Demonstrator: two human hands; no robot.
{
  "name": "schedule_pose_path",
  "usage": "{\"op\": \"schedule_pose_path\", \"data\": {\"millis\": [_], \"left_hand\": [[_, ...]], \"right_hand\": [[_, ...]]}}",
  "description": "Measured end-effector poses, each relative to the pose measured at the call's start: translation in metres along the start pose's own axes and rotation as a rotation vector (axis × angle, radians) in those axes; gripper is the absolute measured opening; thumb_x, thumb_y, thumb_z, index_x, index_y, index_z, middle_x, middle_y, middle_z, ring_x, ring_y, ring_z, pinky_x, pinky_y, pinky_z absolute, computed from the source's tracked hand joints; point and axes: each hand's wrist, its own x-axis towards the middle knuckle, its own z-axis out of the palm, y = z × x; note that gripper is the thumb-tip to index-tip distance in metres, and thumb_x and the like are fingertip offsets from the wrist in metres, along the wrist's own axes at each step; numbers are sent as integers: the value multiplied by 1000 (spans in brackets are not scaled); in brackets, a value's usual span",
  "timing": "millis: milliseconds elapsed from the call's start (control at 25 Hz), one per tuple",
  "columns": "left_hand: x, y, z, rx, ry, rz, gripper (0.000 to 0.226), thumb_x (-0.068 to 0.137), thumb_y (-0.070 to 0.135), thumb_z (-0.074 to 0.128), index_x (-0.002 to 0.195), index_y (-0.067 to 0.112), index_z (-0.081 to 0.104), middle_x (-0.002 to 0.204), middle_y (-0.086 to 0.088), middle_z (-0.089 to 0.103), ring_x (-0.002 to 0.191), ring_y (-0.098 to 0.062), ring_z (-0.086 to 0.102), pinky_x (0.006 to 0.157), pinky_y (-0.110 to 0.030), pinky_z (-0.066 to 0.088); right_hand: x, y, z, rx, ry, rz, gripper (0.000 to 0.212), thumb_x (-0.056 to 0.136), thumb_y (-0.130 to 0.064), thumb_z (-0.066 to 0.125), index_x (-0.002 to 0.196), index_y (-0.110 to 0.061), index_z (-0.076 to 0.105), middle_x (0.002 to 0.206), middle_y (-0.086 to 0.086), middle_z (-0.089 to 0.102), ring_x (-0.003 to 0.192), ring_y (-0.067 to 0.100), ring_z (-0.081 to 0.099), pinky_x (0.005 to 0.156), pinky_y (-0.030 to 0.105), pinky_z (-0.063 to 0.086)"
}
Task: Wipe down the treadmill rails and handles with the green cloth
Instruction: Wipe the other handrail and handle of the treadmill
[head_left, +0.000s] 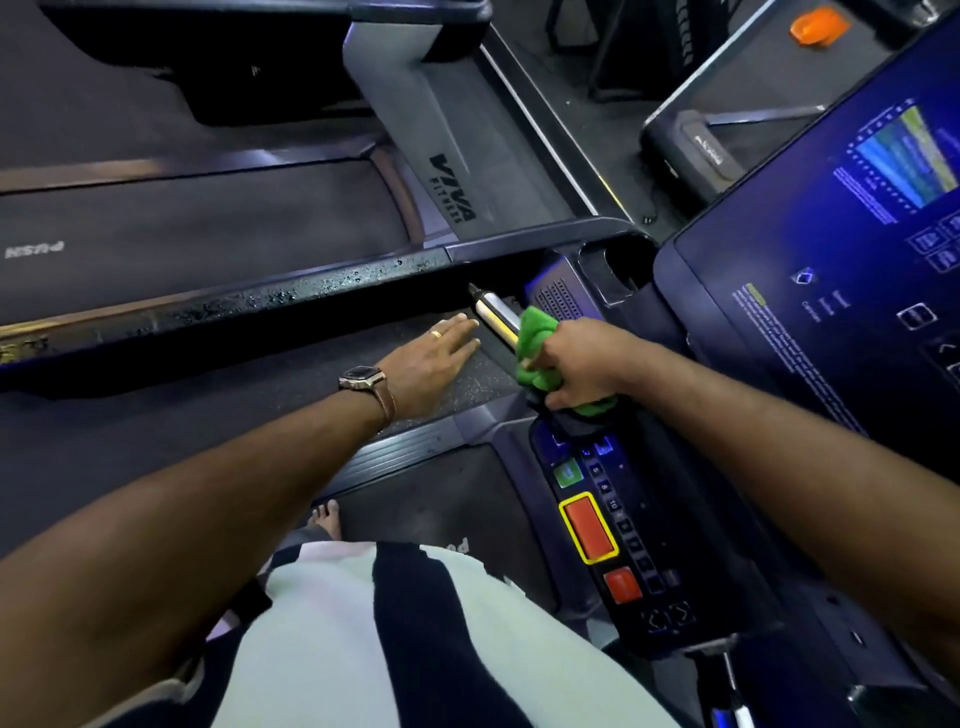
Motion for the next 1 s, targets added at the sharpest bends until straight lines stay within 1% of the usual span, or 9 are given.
{"op": "schedule_pose_path", "data": {"millis": [80, 160, 240, 320, 440, 600, 720, 880, 1000], "left_hand": [[-5, 1, -8, 2, 4, -47, 64, 79, 5, 57, 139, -4, 39, 148, -25, 32, 140, -38, 26, 115, -43, 27], [-18, -2, -16, 1, 43, -85, 64, 76, 7, 63, 136, -4, 44, 144, -24, 38, 136, -38, 33, 114, -41, 29], [-39, -12, -26, 4, 92, -139, 63, 74, 6, 65, 133, -4, 47, 139, -23, 44, 131, -38, 40, 111, -40, 32], [-68, -30, -38, -1, 129, -216, 64, 73, 4, 62, 134, -3, 46, 137, -22, 46, 129, -36, 41, 112, -39, 32], [-119, -59, -58, -18, 203, -341, 63, 71, 2, 58, 132, -7, 47, 133, -24, 49, 125, -37, 44, 112, -40, 32], [-204, -102, -90, 10, 321, -540, 59, 72, 6, 61, 128, -8, 49, 127, -24, 52, 118, -35, 47, 111, -39, 32], [-267, -141, -95, 57, 373, -694, 58, 75, 11, 66, 127, -8, 50, 125, -25, 54, 117, -37, 50, 108, -43, 36], [-325, -181, -83, 20, 385, -806, 54, 81, 20, 61, 127, -7, 51, 124, -23, 56, 117, -36, 51, 108, -43, 37], [-349, -200, -64, -69, 433, -877, 47, 82, 14, 58, 125, -7, 53, 122, -23, 57, 114, -36, 53, 106, -39, 38]], "right_hand": [[-6, -14, -20, -76, -53, -8, 48, 72, -55, 67, 96, -13, 69, 90, 9, 61, 80, 34, 60, 63, 33, 45], [0, -25, -35, -53, -62, 9, 48, 71, -57, 67, 94, -15, 68, 86, 8, 57, 73, 30, 53, 61, 31, 42], [19, -35, -50, 46, 41, 41, 49, 72, -58, 66, 99, -18, 67, 92, 10, 60, 79, 31, 56, 66, 31, 45], [44, -53, -64, 153, 169, 61, 49, 73, -58, 65, 108, -25, 67, 106, 10, 65, 96, 33, 62, 75, 34, 49], [76, -93, -77, 298, 307, 54, 43, 77, -51, 66, 117, -35, 65, 117, 2, 66, 106, 31, 62, 81, 37, 52], [97, -158, -92, 395, 531, 41, 42, 80, -45, 67, 121, -34, 65, 130, -9, 60, 105, 31, 63, 78, 38, 52], [112, -213, -107, 408, 594, -1, 41, 82, -41, 68, 122, -33, 65, 140, -12, 52, 105, 30, 63, 76, 37, 51], [147, -280, -120, 382, 756, -50, 43, 76, -33, 74, 119, -31, 67, 142, -5, 53, 97, 35, 61, 70, 38, 54], [192, -334, -122, 287, 833, -108, 54, 72, -29, 77, 125, -29, 64, 138, 6, 57, 101, 44, 60, 82, 45, 54]]}}
